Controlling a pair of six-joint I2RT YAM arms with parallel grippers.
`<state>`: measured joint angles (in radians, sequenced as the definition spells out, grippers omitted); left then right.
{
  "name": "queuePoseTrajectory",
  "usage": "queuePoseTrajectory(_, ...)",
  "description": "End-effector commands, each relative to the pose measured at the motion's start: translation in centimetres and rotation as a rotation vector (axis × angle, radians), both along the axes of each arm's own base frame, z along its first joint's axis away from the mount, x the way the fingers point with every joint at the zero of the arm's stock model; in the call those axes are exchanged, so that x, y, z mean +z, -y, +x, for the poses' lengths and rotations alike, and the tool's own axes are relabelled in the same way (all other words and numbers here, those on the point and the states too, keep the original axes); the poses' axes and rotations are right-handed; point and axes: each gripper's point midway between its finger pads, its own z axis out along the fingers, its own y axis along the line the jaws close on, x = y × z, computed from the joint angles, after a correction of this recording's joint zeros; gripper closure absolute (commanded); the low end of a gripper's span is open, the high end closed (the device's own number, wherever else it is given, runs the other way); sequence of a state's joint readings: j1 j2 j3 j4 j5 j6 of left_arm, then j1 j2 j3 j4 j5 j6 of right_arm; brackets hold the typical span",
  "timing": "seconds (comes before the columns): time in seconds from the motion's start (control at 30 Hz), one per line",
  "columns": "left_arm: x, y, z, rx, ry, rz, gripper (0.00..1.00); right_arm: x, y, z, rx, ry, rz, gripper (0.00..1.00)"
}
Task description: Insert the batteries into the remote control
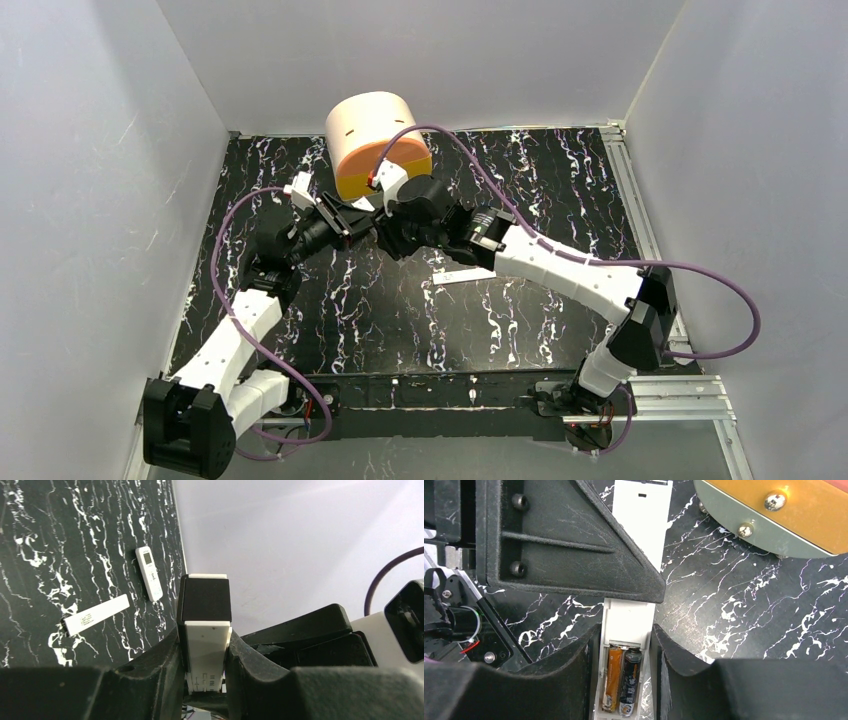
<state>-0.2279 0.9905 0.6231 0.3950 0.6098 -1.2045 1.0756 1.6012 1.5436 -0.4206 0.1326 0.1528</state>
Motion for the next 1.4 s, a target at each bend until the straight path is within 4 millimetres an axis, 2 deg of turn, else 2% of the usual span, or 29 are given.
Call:
queuePoseTrajectory(0.0, -0.1, -0.1, -0.8, -0.018, 0.007, 0.037, 0.84, 1.2, -0.4, 0.9, 0.004, 0.048, -0.004, 0.74)
queuePoseTrajectory(0.1, -1.1, -0.7, -0.8, 0.013, -0.04, 0.099, 0.57, 0.8, -0.3, 1.1, 0.018, 0.068, -0.031, 0.76)
queuePoseTrajectory(0.2, -2.5, -2.3, -0.7, 0.085, -0.1, 0.214, 0.32, 0.0, -0.4, 0.9, 0.066, 0.085, -0.059, 0.79)
queuePoseTrajectory(0.3, -3.6, -4.0, -1.0, 0.144, -0.142, 0.329, 0.21, -1.7, -0.5, 0.3, 0.142, 0.09, -0.091, 0.8)
queuePoseTrajectory(0.4, -4.9, -6.2, -1.4, 0.22, -0.206, 0.446, 0.18, -4.0, -0.4, 0.0, 0.211, 0.082, -0.126, 0.81)
queuePoseTrajectory(0.57, -7.5, -12.5, -2.6, 0.437, -0.331, 0.695, 0.15, -7.9, -0.1, -0.4, 0.312, 0.02, -0.196, 0.82)
queuePoseTrajectory(0.67, -7.8, -15.6, -3.3, 0.539, -0.343, 0.819, 0.13, -10.6, 0.0, -1.4, 0.403, -0.038, -0.275, 0.82)
queuePoseTrajectory(0.77, -7.3, -17.5, -3.9, 0.592, -0.333, 0.899, 0.11, -13.8, 0.3, -2.8, 0.498, -0.113, -0.38, 0.82)
queuePoseTrajectory(0.93, -6.5, -18.6, -4.2, 0.629, -0.31, 0.94, 0.09, -17.8, 0.3, -4.9, 0.586, -0.174, -0.505, 0.85)
queuePoseTrajectory(1.17, -6.5, -18.6, -4.0, 0.616, -0.305, 0.957, 0.07, -20.7, 0.9, -5.8, 0.613, -0.174, -0.596, 0.84)
queuePoseTrajectory(1.37, -6.9, -18.2, -3.7, 0.6, -0.31, 0.943, 0.07, -22.9, 2.0, -5.8, 0.601, -0.141, -0.713, 0.67)
